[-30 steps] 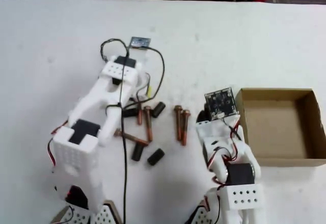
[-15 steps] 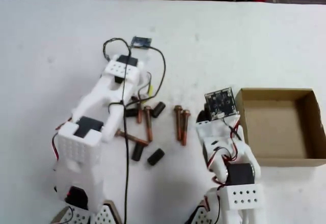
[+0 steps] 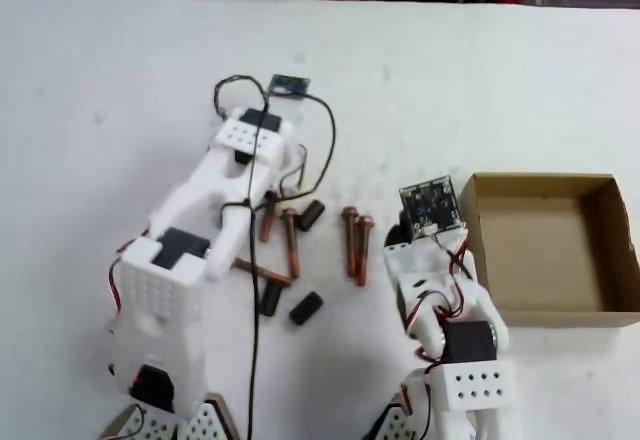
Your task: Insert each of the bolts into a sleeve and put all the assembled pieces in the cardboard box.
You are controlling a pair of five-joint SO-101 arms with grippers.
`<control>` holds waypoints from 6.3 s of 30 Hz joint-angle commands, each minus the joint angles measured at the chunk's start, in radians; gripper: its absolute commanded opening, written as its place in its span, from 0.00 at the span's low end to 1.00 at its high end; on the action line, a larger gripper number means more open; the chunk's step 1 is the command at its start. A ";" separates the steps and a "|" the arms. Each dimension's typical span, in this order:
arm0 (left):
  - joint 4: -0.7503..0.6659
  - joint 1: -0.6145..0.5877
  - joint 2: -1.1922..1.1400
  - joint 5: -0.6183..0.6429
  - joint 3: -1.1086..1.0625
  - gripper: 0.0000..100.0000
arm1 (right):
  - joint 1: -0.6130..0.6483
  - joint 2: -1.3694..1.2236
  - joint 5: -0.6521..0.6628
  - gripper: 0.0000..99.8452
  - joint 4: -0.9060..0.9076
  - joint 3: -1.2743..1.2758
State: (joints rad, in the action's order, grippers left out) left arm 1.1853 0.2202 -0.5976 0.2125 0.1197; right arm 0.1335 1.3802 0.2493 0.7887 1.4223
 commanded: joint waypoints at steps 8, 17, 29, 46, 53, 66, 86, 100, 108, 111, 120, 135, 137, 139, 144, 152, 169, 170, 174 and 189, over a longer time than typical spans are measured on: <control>0.155 -0.002 0.183 -0.003 0.015 0.02 | 0.030 0.018 -0.011 0.02 -0.151 -0.009; 0.296 -0.008 0.486 -0.114 0.009 0.02 | 0.309 0.018 -0.011 0.02 -0.191 0.002; 0.353 -0.091 0.717 -0.175 -0.114 0.02 | 0.440 0.018 -0.012 0.02 -0.507 0.158; -0.178 -0.088 1.425 -0.173 -0.740 0.02 | 0.552 0.018 -0.152 0.02 -0.777 0.273; -0.374 -0.084 1.682 -0.172 -0.925 0.02 | 0.587 0.018 -0.152 0.02 -0.776 0.273; -0.763 0.134 2.080 -0.164 -1.306 0.02 | 0.584 0.018 -0.152 0.02 -0.776 0.273; -0.727 0.177 2.106 -0.009 -1.378 0.02 | 0.581 0.018 -0.147 0.02 -0.777 0.273; -0.585 0.219 2.106 -0.012 -1.341 0.02 | 0.579 0.018 -0.147 0.02 -0.777 0.273; -0.503 0.222 2.106 -0.014 -1.359 0.02 | 0.579 0.018 -0.146 0.02 -0.777 0.273; -0.505 0.222 2.106 -0.015 -1.402 0.02 | 0.579 0.018 -0.146 0.02 -0.777 0.273; -0.497 0.219 2.106 -0.178 -1.419 0.02 | 0.579 0.018 -0.146 0.02 -0.777 0.273; -0.499 0.214 2.106 -0.178 -1.419 0.02 | 0.539 0.018 -0.147 0.02 -0.777 0.273; -0.497 0.214 2.106 -0.176 -1.419 0.03 | 0.538 0.018 -0.150 0.02 -0.777 0.273; -0.497 0.214 2.106 -0.173 -1.419 0.07 | 0.539 0.018 -0.150 0.02 -0.777 0.273; -0.497 0.214 2.106 -0.172 -1.419 0.13 | 0.541 0.018 -0.150 0.02 -0.777 0.273; -0.505 0.214 2.106 -0.172 -1.475 0.20 | 0.542 0.018 -0.150 0.02 -0.777 0.273; -0.585 0.213 2.103 -0.178 -1.478 0.23 | 0.542 0.018 -0.147 0.02 -0.777 0.273; -0.585 0.213 2.103 -0.178 -1.479 0.23 | 0.542 0.018 -0.147 0.02 -0.777 0.273; -0.583 0.213 2.103 -0.178 -1.479 0.23 | 0.542 0.018 -0.146 0.02 -0.777 0.273; -0.591 0.120 2.104 -0.180 -1.516 0.23 | 0.542 0.018 -0.144 0.02 -0.777 0.273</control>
State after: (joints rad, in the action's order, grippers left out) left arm 0.6268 0.3567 1.4968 0.0437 -1.4009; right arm 0.6843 1.3802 0.1082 0.0384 1.6893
